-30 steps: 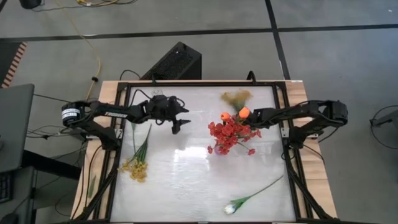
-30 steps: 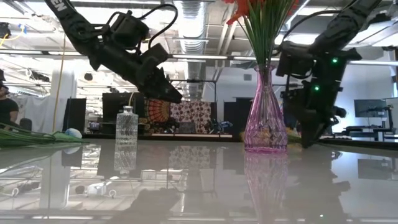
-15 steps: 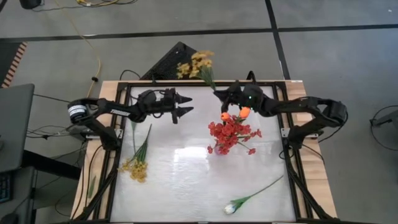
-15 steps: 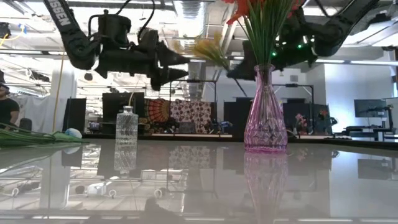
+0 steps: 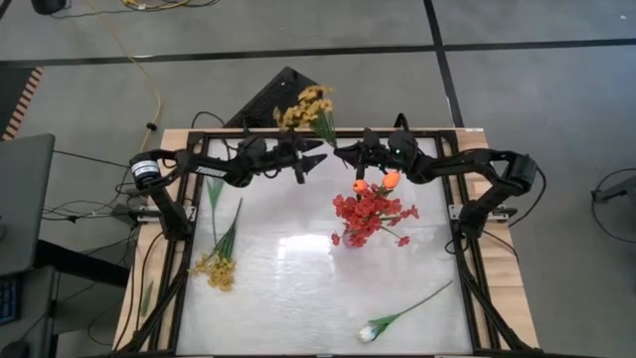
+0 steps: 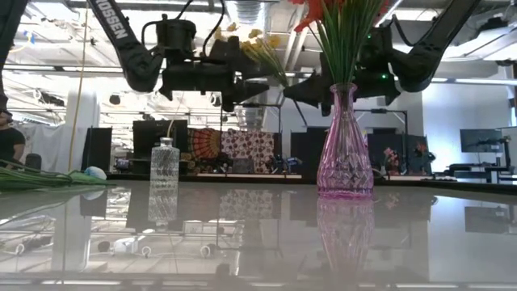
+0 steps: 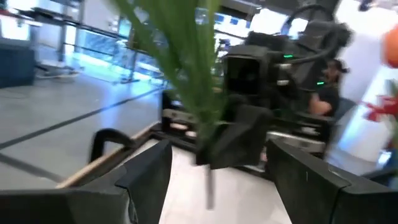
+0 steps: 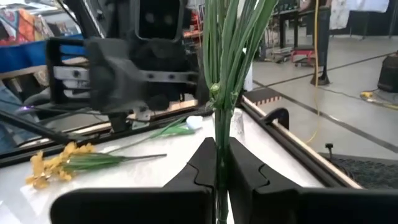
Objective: Sort flowers into vase by color
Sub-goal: Put the yellow flowers into the transparent vase
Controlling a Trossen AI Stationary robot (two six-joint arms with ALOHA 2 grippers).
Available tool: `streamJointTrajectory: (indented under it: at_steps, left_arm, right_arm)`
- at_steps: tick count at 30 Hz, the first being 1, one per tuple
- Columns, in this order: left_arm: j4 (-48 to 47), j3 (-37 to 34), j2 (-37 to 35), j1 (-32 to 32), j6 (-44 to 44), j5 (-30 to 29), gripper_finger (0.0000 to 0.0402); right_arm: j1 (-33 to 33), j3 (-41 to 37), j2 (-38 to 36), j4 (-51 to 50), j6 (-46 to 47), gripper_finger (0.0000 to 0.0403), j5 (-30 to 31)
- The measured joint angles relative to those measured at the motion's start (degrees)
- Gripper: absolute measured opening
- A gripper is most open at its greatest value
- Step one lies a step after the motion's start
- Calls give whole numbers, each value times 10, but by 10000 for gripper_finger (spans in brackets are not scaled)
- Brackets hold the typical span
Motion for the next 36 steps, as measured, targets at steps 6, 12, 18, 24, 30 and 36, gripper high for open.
streamJointTrajectory:
  at_steps: [6,12,18,24,30,36]
  left_arm:
    - [-23,21,0,-2,18,5,251]
    - [-43,36,0,-4,21,3,251]
    - [-34,36,0,-15,35,5,251]
    - [-22,36,0,-16,33,3,251]
    - [7,36,0,-17,30,8,251]
    - [8,36,0,-17,31,12,212]
  right_arm:
    - [10,0,0,6,-18,42,-1]
    - [23,0,-1,14,-20,42,0]
    - [31,0,-1,20,-22,42,0]
    - [44,0,-1,20,-41,42,0]
    - [56,0,-1,19,-58,42,-13]
    - [54,0,-1,19,-60,49,-13]
